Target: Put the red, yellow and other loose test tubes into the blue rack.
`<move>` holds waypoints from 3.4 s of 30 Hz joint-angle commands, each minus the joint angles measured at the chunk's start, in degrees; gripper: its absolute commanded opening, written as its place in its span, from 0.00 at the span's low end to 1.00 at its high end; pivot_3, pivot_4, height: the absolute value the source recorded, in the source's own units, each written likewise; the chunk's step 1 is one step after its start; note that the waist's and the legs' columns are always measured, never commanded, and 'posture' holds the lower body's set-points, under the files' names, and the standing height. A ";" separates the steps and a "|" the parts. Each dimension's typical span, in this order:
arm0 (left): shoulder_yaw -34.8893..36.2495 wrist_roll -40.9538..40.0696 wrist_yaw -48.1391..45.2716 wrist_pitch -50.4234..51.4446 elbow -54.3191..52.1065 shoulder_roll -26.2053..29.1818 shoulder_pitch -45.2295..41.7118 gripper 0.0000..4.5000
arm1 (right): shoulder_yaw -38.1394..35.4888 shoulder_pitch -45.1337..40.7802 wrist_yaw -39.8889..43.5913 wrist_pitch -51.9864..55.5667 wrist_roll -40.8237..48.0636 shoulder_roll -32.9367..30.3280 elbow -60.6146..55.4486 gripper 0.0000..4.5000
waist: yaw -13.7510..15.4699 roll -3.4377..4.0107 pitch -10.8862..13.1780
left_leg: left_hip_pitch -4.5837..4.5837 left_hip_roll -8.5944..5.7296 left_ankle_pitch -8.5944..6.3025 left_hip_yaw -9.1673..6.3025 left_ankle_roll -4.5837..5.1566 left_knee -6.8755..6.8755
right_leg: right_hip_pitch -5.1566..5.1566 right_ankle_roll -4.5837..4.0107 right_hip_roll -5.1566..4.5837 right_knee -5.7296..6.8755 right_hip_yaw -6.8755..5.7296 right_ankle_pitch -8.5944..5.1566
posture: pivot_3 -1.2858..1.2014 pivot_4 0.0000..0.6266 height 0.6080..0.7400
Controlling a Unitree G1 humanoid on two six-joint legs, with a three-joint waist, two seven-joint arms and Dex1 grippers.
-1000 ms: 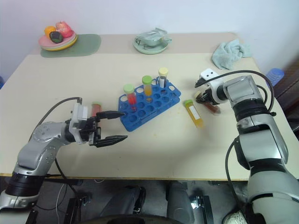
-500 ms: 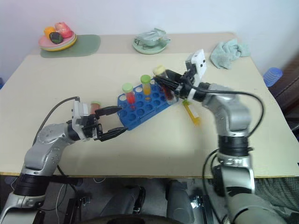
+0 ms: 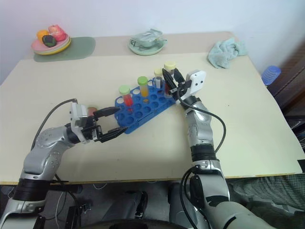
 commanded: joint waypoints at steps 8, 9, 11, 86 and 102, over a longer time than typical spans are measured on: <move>2.24 -1.33 2.27 1.30 -5.83 0.82 1.27 0.94 | -1.28 -5.58 1.45 -10.11 1.31 0.64 13.94 0.23 | -0.48 0.01 -0.01 | 0.04 0.17 0.04 0.10 -0.08 -0.03 | -0.03 -0.13 0.17 0.00 0.10 0.08 | 0.52 0.24 1.00; 2.28 -1.40 2.51 1.49 -6.08 0.85 1.24 0.94 | -1.40 -6.13 1.45 -10.66 1.29 0.58 15.24 0.23 | -0.67 0.01 -0.01 | 0.04 0.18 0.04 0.10 -0.08 -0.03 | -0.02 -0.13 0.17 0.00 0.11 0.08 | 0.52 0.24 1.00; 2.24 -1.47 2.95 1.77 -6.43 0.95 1.06 0.94 | -1.70 -7.17 1.37 -11.67 1.18 0.35 17.78 0.23 | -0.95 0.01 -0.01 | 0.05 0.18 0.05 0.10 -0.10 -0.03 | -0.02 -0.15 0.18 0.00 0.11 0.09 | 0.52 0.24 1.00; -0.61 0.78 5.48 -0.12 -5.79 -4.05 1.32 0.94 | 26.62 -11.75 5.26 80.48 -0.69 -34.76 -15.62 0.58 | 0.77 -0.07 -0.05 | 0.00 0.35 -0.13 1.08 0.23 -0.02 | -0.23 0.08 0.26 -0.18 0.86 0.27 | 0.52 0.24 1.00; -0.13 0.58 4.21 -1.10 -3.92 -3.14 1.47 0.94 | 14.93 6.51 19.78 67.25 10.28 -40.82 -46.79 0.19 | 1.61 -0.09 -0.05 | -0.04 0.36 -0.16 1.11 0.27 -0.03 | -0.26 0.09 0.29 -0.23 0.87 0.28 | 0.52 0.24 1.00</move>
